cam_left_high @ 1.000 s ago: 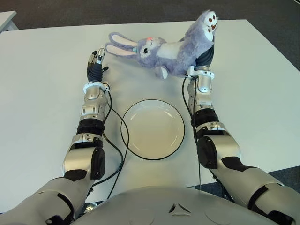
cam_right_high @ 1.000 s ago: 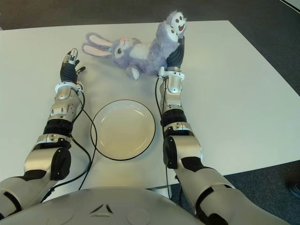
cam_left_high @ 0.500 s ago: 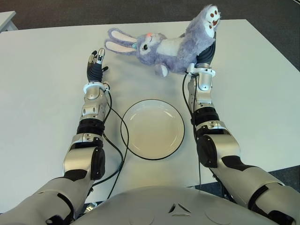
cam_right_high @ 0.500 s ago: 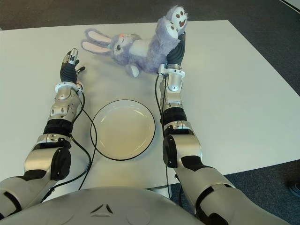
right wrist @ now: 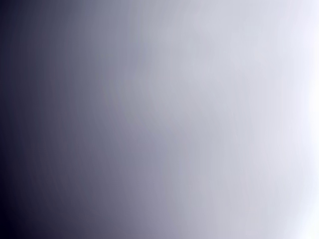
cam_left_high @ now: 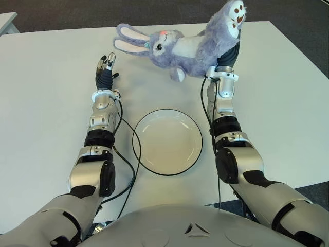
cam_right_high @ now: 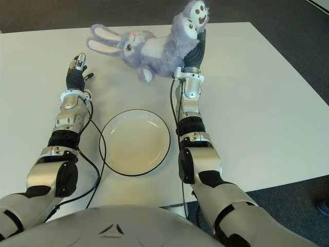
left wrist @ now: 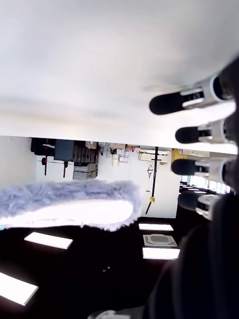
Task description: Put the doll into the plate.
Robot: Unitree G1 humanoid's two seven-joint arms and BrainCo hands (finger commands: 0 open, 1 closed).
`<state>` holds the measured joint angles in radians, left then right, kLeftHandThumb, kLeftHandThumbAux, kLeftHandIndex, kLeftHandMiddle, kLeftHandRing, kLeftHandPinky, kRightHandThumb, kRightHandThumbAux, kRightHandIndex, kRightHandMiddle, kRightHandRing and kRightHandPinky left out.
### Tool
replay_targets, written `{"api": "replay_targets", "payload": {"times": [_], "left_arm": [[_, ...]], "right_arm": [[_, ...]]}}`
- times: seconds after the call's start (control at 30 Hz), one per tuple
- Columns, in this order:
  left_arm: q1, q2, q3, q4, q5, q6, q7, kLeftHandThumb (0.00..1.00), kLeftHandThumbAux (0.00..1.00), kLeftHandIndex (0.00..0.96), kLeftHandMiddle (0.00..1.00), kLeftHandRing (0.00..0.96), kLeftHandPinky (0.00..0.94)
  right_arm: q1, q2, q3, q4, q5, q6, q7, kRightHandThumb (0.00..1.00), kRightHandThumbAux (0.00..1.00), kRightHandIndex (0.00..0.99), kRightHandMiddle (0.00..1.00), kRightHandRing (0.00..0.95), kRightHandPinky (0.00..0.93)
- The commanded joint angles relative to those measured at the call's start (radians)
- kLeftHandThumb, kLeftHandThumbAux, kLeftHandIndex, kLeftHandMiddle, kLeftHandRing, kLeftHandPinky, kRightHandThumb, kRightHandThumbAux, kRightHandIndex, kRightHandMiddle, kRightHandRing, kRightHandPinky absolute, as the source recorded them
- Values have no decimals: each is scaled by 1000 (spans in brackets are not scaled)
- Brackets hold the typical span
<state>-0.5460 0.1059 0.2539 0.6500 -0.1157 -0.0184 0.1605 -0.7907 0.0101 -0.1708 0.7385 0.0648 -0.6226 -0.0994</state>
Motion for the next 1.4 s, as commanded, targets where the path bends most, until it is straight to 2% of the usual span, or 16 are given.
{"api": "replay_targets", "payload": {"times": [0.03,0.2,0.47,0.63,0.8,0.9,1.2,1.23,1.3,1.4], "left_arm": [[22,0,-6,38,7,23,4,0,382,0,94,56,0],[22,-1,-4,41,4,20,2,0,385,0,96,57,0],[21,-1,-3,43,1,17,-1,0,387,0,92,53,0],[20,-1,-1,43,-2,18,-2,0,389,0,88,51,0],[19,0,0,48,-2,17,-2,0,389,0,88,51,0],[18,0,0,48,-1,17,-1,0,389,0,88,51,0],[16,3,-3,52,3,21,1,0,393,0,90,54,0],[16,4,-3,52,3,21,1,0,392,0,91,54,0],[15,4,-3,53,4,22,2,0,392,0,90,54,0],[15,4,-3,53,5,23,4,0,391,0,91,54,0]], "right_arm": [[-7,11,7,-42,7,-23,4,724,706,438,730,802,839],[2,16,9,-75,21,-27,22,726,706,438,689,780,838],[17,23,9,-124,73,-44,96,728,705,440,713,793,857],[41,32,13,-174,85,-70,120,727,706,439,695,784,849],[69,43,17,-226,94,-57,130,726,708,439,655,755,823],[86,50,21,-259,96,-43,133,726,708,438,619,739,839],[127,62,40,-327,96,-28,140,727,708,438,639,761,873],[132,63,42,-332,98,-27,142,812,688,414,522,750,866],[140,66,45,-342,102,-25,146,838,681,409,487,746,864],[155,76,51,-357,114,-26,156,841,682,402,485,755,875]]}}
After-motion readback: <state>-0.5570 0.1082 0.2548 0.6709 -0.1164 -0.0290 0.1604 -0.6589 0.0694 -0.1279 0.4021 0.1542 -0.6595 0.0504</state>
